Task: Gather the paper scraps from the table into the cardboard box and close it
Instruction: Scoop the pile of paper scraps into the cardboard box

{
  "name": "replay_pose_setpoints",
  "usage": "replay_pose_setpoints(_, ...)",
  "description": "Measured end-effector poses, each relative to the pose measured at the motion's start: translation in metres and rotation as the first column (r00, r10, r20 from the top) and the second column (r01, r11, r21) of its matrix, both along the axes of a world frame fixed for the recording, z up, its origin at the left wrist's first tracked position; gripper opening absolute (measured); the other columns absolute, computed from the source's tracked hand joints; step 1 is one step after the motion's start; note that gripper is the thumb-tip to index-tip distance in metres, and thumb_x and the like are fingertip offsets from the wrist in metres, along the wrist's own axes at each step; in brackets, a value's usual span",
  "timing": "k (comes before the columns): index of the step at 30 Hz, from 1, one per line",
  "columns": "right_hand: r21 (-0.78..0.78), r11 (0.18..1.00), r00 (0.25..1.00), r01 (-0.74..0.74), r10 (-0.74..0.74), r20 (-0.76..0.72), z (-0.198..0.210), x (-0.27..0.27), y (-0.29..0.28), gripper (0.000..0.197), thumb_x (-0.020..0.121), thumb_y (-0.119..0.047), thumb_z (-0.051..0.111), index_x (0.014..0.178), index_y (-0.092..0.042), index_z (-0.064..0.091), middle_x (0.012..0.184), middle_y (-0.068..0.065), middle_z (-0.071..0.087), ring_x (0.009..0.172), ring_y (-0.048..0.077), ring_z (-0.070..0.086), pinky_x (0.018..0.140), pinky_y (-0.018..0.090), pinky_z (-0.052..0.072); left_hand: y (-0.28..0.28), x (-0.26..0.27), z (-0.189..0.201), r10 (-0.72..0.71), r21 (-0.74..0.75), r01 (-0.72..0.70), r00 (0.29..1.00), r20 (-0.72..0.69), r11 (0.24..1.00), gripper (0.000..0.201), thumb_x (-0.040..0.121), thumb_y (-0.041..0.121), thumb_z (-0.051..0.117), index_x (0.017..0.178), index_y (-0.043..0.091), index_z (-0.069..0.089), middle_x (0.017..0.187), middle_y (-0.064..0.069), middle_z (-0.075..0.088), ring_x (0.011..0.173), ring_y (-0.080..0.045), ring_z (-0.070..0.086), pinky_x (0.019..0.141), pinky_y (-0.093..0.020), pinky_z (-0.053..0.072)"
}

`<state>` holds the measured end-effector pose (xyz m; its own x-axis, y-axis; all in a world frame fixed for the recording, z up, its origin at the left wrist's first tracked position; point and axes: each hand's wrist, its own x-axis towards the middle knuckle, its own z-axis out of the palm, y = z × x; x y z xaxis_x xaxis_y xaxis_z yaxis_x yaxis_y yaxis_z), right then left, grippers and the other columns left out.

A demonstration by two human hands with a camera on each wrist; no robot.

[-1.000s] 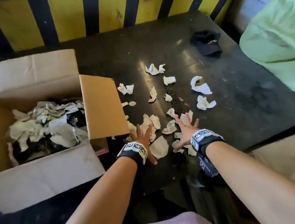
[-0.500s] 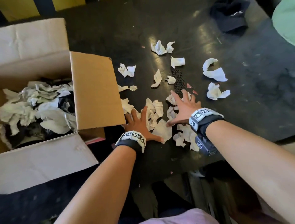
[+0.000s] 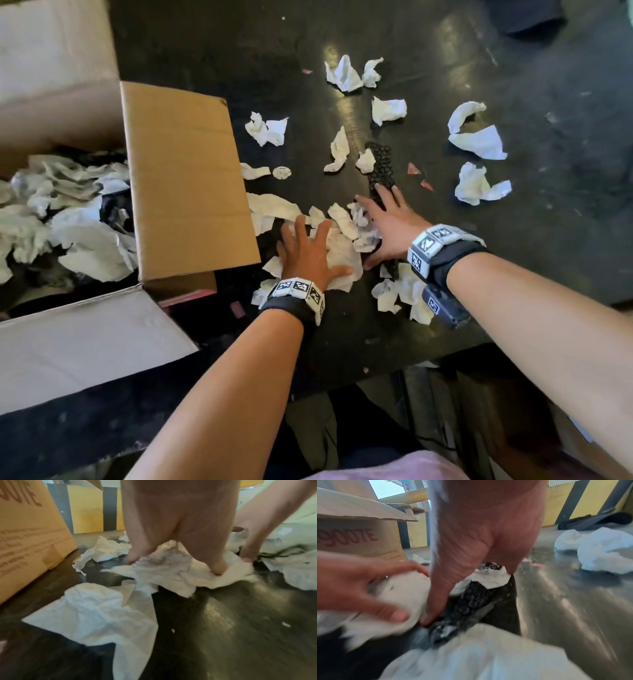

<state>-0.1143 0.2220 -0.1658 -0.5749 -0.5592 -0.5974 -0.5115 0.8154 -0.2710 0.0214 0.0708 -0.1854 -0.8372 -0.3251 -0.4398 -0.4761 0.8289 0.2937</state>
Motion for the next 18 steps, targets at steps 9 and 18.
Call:
replay_pose_setpoints(9, -0.25, 0.963, 0.986, 0.103, -0.132, -0.099, -0.01, 0.013, -0.007, 0.043, 0.085, -0.026, 0.073, 0.122, -0.021, 0.053, 0.126, 0.004, 0.044, 0.116, 0.032, 0.04, 0.097, 0.042, 0.043, -0.003, -0.024, 0.008, -0.008, 0.035, 0.009, 1.0, -0.024, 0.999, 0.048, 0.092, 0.008, 0.065, 0.133, 0.022, 0.044, 0.142, -0.013, 0.03, 0.128, -0.04, 0.036, 0.099, -0.044, 0.047)
replay_pose_setpoints(18, -0.407, 0.886, 0.962, 0.225, -0.268, -0.051, -0.001, 0.012, -0.012, 0.021, 0.086, -0.008, 0.066, 0.105, -0.009, 0.055, 0.1, 0.01, 0.054, 0.094, 0.033, 0.056, 0.073, 0.032, 0.036, -0.001, -0.045, 0.037, 0.003, 0.081, 0.004, 0.996, -0.094, 0.997, 0.056, 0.083, 0.005, 0.076, 0.128, 0.014, 0.044, 0.122, -0.017, 0.045, 0.11, -0.036, 0.053, 0.096, -0.042, 0.051)
